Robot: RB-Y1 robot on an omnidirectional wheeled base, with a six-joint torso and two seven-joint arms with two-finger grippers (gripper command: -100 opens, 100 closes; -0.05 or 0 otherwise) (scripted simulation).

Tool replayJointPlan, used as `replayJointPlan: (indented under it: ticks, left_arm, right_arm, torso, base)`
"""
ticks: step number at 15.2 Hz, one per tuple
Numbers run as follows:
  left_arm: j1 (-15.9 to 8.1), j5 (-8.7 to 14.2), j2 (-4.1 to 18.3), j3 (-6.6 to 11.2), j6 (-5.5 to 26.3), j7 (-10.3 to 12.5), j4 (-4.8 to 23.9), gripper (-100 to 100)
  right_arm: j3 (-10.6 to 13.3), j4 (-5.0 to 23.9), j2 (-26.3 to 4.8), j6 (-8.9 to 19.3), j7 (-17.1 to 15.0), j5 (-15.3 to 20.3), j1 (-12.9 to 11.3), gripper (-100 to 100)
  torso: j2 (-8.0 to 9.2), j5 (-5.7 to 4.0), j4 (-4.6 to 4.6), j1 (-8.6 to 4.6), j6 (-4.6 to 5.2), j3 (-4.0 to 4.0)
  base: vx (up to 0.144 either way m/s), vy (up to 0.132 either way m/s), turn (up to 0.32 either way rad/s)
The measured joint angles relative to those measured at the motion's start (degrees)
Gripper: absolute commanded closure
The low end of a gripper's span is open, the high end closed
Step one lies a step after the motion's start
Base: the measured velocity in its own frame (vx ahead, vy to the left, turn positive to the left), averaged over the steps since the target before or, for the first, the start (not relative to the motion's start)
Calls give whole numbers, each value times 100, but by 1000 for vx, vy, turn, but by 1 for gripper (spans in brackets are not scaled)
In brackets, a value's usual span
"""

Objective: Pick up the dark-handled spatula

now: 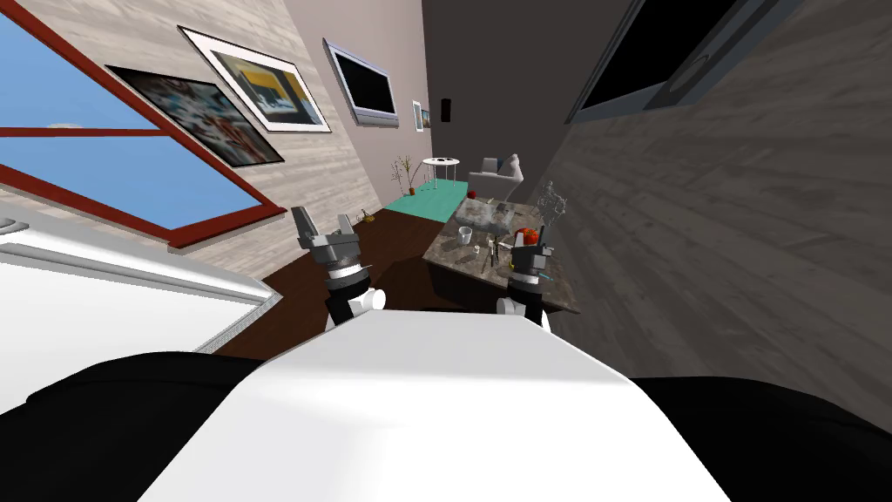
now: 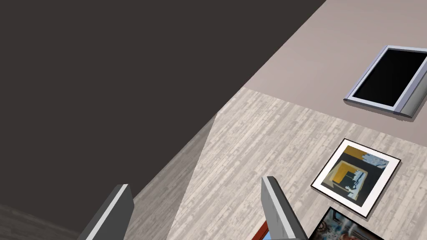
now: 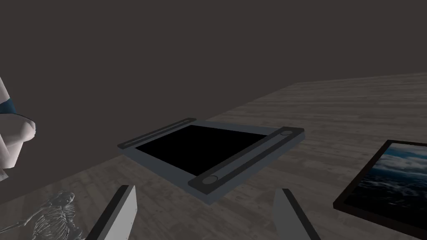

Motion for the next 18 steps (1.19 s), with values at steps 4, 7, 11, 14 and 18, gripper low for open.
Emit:
replayJointPlan:
  ticks: [4, 7, 11, 14, 18]
  left_arm:
    - [-1, 0, 0, 0, 0, 0, 0, 0]
    - [-1, 0, 0, -1, 0, 0, 0, 0]
    - [-1, 0, 0, -1, 0, 0, 0, 0]
    - [-1, 0, 0, -1, 0, 0, 0, 0]
    - [-1, 0, 0, -1, 0, 0, 0, 0]
  right_arm:
    - [-111, 5, -386, 151, -53, -56, -43, -100]
    - [-226, 1, -684, 347, -108, -114, -85, -100]
    - [-481, 21, -1091, 700, -246, -248, -163, -100]
    - [-694, 57, -1362, 1025, -368, -360, -247, -100]
    - [-1050, 133, -1742, 1496, -585, -555, -335, -100]
  torso:
    - [18, 0, 4, -1, -1, 10]
    - [28, 1, 6, 4, -2, 16]
    - [33, 2, 7, 8, -2, 19]
    - [34, 3, 8, 11, -1, 20]
    - [37, 3, 8, 14, -1, 21]
  base:
    - [-48, 7, 58]
    - [-66, 19, 75]
    - [-75, 26, 104]
    - [-82, 38, 134]
    - [-76, 39, 101]
